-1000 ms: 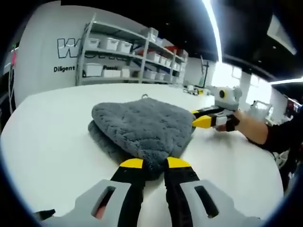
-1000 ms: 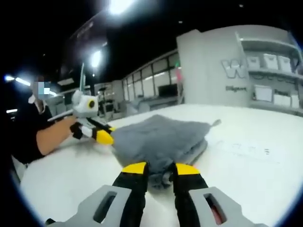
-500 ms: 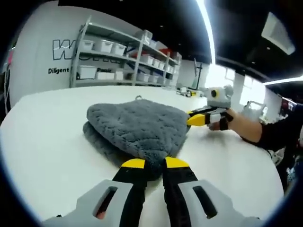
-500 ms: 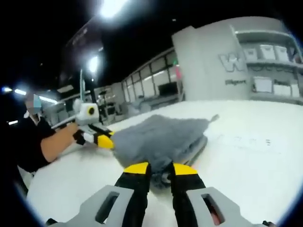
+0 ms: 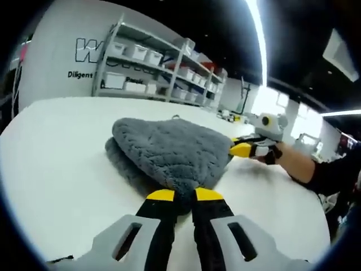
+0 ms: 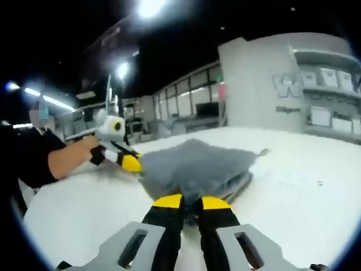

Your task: Open the folded towel by lifting each exposed corner and separating the folded layers until the towel lies flat within the target outline without major curled edges

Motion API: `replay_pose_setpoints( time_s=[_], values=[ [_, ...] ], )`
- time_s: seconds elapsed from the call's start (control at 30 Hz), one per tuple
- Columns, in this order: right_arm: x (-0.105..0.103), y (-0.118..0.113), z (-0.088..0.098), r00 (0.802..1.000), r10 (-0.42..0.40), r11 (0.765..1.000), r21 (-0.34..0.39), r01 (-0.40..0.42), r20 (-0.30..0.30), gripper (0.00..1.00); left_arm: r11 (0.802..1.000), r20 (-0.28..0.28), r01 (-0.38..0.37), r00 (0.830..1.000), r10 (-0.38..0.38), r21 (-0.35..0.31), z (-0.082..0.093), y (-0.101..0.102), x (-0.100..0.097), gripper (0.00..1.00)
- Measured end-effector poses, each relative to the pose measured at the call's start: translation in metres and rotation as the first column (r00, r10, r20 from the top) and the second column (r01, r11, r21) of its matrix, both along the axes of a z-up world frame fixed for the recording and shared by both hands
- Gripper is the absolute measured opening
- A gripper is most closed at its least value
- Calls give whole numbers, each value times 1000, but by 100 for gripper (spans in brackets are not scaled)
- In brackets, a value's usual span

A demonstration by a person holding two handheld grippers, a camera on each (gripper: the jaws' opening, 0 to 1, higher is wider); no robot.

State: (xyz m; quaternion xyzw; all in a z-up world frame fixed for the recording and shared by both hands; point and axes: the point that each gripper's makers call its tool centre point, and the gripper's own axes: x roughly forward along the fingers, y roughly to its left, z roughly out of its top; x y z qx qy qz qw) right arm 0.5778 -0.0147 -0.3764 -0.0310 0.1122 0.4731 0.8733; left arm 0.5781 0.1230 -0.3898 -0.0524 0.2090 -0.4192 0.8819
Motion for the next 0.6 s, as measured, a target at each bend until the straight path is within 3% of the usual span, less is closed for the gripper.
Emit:
replay_pose_setpoints(
  time_s=[0.13,0.2,0.27,0.3,0.5,0.6],
  values=[
    [1,-5,1,1000,-2,999,37,2,-15,3,1000,12,16,1000,-16,-14,4,-3,-4,7],
    [-1,-7,1,997,-21,997,77,27,-70,3,1000,17,10,1000,-10,8,2,-5,-5,7],
    [0,-8,1,998,-26,997,72,31,-64,4,1000,9,1,1000,-1,5,2,-5,-5,7],
    [0,-9,1,995,-37,995,88,45,-89,4,1000,11,1,1000,-1,5,3,-6,-6,7],
    [-7,-8,-2,996,-37,998,46,41,-85,3,1000,14,18,1000,-19,14,0,-7,-13,6],
    [-7,-11,-2,995,-30,998,61,36,-99,3,999,19,50,999,-51,18,0,-10,-20,6]
  ],
)
